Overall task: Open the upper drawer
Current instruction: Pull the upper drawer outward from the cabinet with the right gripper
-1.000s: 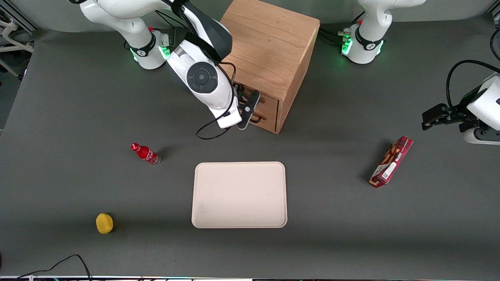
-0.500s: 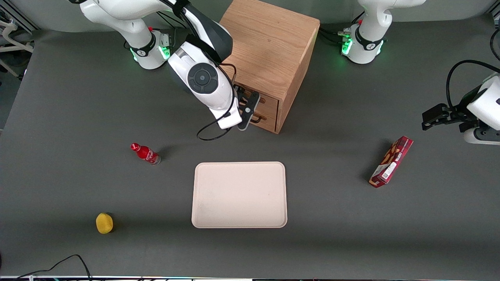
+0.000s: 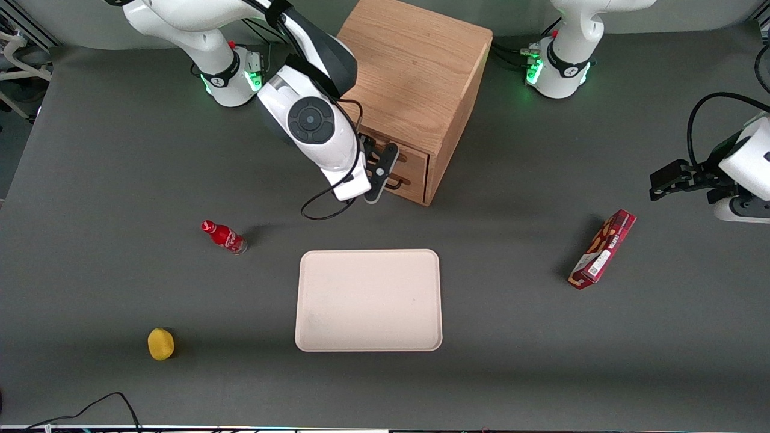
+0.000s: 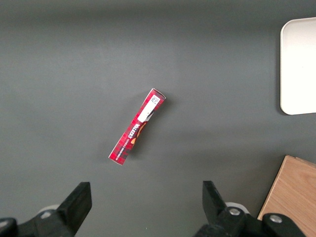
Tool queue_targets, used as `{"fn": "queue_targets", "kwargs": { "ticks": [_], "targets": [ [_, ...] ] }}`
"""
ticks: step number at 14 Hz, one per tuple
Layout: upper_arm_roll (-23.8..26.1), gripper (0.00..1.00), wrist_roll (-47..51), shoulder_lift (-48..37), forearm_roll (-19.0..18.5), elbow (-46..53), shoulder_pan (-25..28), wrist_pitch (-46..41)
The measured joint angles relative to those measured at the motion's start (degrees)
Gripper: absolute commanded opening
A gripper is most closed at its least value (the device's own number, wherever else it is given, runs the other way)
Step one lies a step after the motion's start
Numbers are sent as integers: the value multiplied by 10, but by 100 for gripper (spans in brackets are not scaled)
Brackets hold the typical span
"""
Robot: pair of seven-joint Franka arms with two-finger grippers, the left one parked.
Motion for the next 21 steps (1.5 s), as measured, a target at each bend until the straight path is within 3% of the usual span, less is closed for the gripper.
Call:
{"fn": "queue_targets", "kwargs": {
  "ticks": [21],
  "targets": [
    [-43, 100, -45, 66, -42, 103, -27, 6]
  ]
}}
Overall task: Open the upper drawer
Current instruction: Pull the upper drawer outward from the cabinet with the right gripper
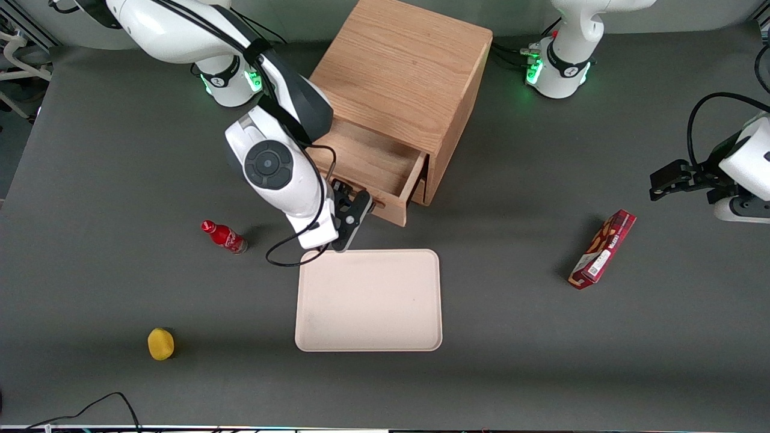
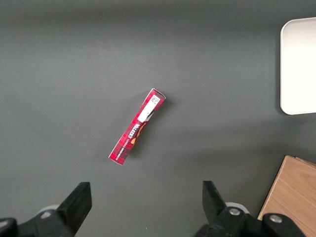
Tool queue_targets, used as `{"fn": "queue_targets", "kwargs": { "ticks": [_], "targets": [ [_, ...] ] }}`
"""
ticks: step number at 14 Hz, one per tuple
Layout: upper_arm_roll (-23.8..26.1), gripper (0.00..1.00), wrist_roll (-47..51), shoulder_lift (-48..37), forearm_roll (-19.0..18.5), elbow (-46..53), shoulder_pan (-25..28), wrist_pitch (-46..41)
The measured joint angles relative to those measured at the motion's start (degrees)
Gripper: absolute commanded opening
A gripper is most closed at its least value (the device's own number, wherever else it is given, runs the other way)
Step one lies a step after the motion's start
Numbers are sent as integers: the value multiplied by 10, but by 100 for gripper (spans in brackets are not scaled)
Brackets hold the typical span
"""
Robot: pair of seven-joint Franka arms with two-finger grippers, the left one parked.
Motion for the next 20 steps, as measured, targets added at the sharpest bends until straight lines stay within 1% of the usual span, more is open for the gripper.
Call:
{"fn": "queue_targets", "kwargs": {
  "ticks": [10, 20],
  "targets": [
    [-18, 100, -28, 35, -4, 48, -8, -2],
    [-49, 100, -59, 67, -7, 100, -8, -2]
  ]
}}
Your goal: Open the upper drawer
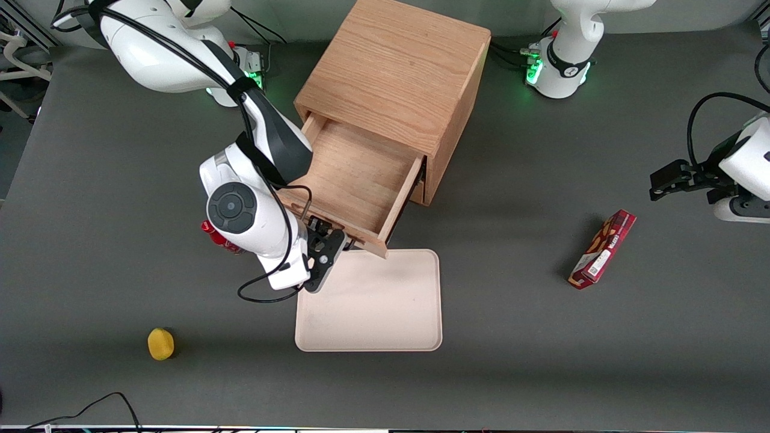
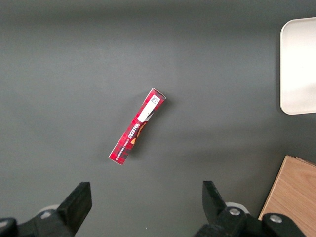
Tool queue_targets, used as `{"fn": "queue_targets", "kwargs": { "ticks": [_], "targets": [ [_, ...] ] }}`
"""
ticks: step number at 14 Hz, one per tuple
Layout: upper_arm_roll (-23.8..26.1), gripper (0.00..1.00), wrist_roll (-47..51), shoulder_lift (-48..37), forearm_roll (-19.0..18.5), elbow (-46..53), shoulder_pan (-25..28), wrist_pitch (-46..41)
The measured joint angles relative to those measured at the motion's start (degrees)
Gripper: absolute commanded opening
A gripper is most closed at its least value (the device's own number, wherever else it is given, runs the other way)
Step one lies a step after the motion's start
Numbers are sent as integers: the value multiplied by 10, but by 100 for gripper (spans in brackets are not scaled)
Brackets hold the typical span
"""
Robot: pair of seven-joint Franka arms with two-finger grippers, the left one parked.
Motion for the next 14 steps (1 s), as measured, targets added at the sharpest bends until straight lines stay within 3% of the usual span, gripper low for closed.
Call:
{"fn": "queue_targets", "kwargs": {
  "ticks": [14],
  "targets": [
    [-26, 100, -42, 46, 0, 69, -3, -4]
  ]
}}
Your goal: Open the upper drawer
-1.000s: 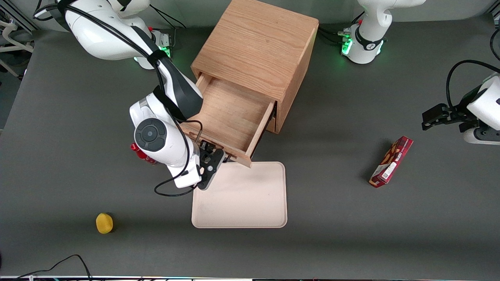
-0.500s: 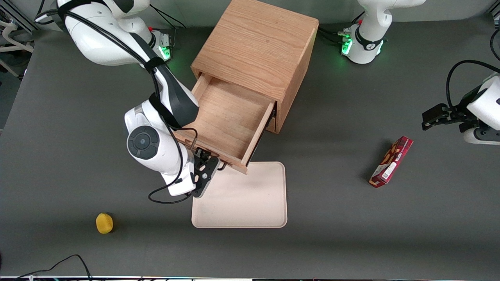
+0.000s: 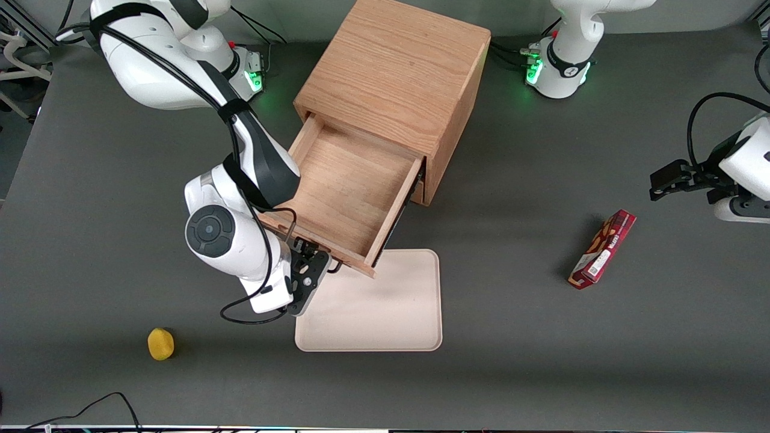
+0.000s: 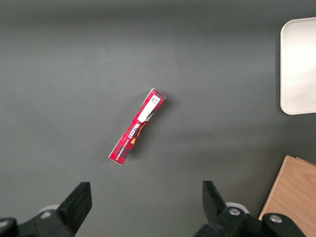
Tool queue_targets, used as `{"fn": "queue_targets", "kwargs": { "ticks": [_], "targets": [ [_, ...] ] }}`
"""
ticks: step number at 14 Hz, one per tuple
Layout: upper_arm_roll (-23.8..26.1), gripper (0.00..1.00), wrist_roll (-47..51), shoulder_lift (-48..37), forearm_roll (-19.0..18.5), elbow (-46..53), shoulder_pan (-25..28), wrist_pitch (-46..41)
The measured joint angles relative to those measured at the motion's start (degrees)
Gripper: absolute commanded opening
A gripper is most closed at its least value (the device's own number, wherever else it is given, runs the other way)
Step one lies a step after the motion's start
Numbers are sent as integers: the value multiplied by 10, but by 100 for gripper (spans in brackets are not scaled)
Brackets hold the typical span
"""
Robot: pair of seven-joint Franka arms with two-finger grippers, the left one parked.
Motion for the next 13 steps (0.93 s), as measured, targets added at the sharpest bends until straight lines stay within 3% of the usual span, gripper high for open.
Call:
{"fn": "queue_targets", "kwargs": {
  "ticks": [13],
  "targets": [
    [-3, 100, -6, 10, 0, 31, 3, -48]
  ]
}}
